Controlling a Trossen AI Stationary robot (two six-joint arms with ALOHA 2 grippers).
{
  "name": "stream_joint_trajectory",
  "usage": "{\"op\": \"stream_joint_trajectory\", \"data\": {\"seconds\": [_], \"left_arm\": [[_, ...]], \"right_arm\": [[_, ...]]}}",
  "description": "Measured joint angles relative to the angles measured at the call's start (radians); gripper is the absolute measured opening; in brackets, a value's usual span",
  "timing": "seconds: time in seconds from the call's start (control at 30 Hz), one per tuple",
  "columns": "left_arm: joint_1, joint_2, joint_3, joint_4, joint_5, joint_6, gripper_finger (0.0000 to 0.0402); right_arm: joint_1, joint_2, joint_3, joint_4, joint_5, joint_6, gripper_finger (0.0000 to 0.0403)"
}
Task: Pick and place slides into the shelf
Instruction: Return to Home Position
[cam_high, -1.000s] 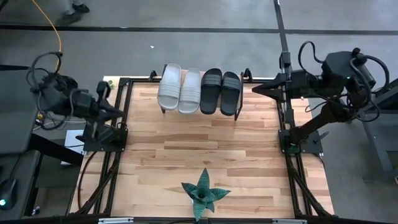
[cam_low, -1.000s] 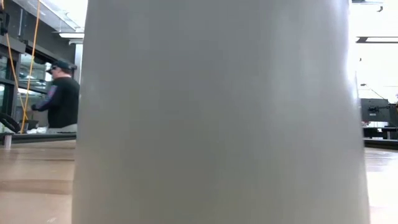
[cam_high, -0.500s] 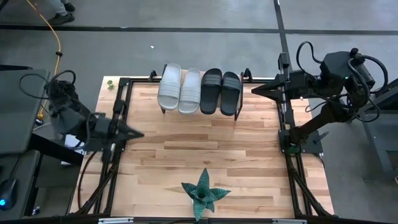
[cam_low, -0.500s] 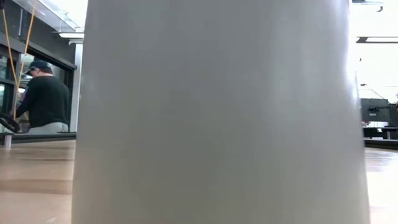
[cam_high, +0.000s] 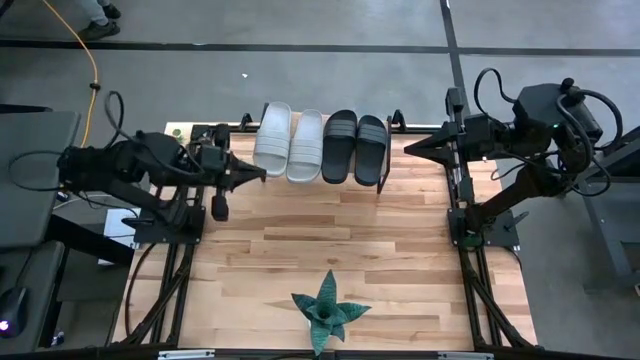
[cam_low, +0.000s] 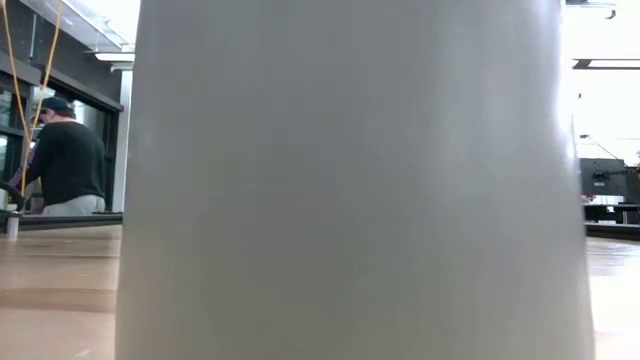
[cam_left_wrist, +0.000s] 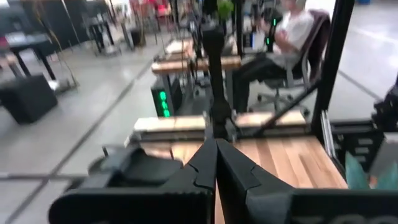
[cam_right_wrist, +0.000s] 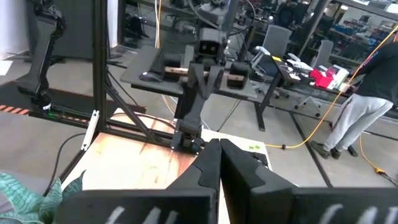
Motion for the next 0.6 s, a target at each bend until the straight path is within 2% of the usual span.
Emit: {"op": "stream_joint_trajectory", "data": {"seconds": [0.2,0.4,0.6], "left_arm": [[0.115,-0.056,0.0,0.074,0.033,0.038,0.0],[0.227,-0.134,0.0,0.015,0.055,0.034,0.0],[0.292,-0.188,0.0,-0.033,0.093,0.011,0.0]], "right_arm": [[0.0,-0.004,0.0,0.009,0.0,-0.004,0.0],[0.0,-0.057,-0.001,0.041,0.055,0.0,0.0],[0.0,-0.16,-0.001,0.04,0.041,0.007,0.0]]}}
